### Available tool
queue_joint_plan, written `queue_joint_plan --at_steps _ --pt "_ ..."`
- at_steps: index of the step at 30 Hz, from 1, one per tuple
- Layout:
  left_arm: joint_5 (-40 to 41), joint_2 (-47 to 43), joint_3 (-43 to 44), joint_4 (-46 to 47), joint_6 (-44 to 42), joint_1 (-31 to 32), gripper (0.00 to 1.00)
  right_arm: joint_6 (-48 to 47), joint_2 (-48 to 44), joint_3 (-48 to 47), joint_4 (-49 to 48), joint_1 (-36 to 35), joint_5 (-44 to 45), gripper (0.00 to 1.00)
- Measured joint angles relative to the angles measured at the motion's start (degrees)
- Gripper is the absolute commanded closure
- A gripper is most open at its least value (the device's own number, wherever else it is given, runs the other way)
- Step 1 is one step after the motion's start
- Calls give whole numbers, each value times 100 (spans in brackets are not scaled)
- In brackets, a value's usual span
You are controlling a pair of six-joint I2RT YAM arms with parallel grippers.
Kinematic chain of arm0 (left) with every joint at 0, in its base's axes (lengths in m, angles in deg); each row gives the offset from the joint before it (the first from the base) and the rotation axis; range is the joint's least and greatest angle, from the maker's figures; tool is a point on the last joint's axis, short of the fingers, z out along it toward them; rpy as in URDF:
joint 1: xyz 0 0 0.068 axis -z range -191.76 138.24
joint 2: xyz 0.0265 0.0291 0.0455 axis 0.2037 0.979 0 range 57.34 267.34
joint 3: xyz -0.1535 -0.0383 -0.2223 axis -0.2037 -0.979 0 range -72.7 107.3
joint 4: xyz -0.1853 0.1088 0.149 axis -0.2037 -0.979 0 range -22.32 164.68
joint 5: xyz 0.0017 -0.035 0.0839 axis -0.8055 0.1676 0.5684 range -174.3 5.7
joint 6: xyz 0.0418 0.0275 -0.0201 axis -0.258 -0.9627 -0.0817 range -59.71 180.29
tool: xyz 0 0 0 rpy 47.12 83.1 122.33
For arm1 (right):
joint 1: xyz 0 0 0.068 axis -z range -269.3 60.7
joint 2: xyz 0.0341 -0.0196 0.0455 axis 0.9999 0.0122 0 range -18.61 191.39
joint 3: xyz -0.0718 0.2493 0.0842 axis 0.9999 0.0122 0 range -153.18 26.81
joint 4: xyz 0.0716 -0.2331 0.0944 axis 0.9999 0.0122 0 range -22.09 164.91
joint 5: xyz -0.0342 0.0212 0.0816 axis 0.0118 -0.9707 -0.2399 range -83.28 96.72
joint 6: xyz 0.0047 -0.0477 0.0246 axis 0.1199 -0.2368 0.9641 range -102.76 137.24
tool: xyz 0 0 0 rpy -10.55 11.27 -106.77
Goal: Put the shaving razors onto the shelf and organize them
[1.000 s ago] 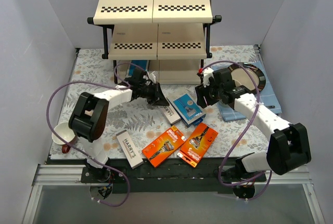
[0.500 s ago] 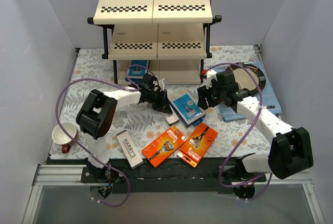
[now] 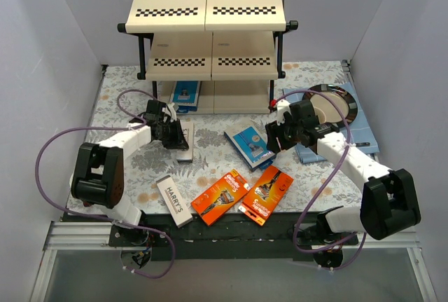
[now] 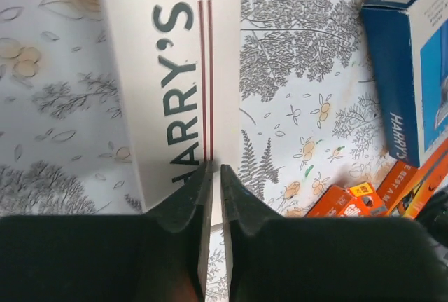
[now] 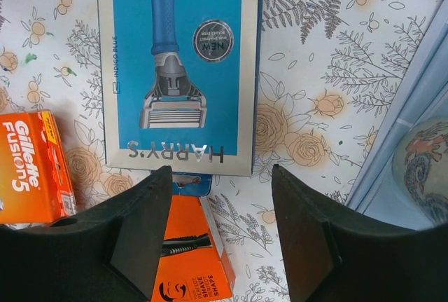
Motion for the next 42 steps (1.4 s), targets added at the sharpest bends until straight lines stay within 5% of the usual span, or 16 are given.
queue_joint_plan --at_steps 1,2,6,10,18,30,42 --pt "92 -116 -22 -81 -42 -17 76 -4 22 0 0 0 20 2" --pt "140 -225 -39 -122 -44 -20 67 -7 42 0 0 0 39 1" --pt "-26 -601 -59 -138 17 136 53 9 59 0 -4 -2 267 1" --pt "-358 -743 -50 190 98 940 47 13 138 0 -7 0 354 2" --pt "-1067 -452 -216 1207 1104 1674 57 184 739 0 -61 0 -129 2" --pt "-125 105 -964 2667 2625 2114 57 654 1257 0 -348 -13 -649 5" --pt "168 728 -520 2712 2962 2118 52 1134 1646 -111 -702 -227 -1316 5"
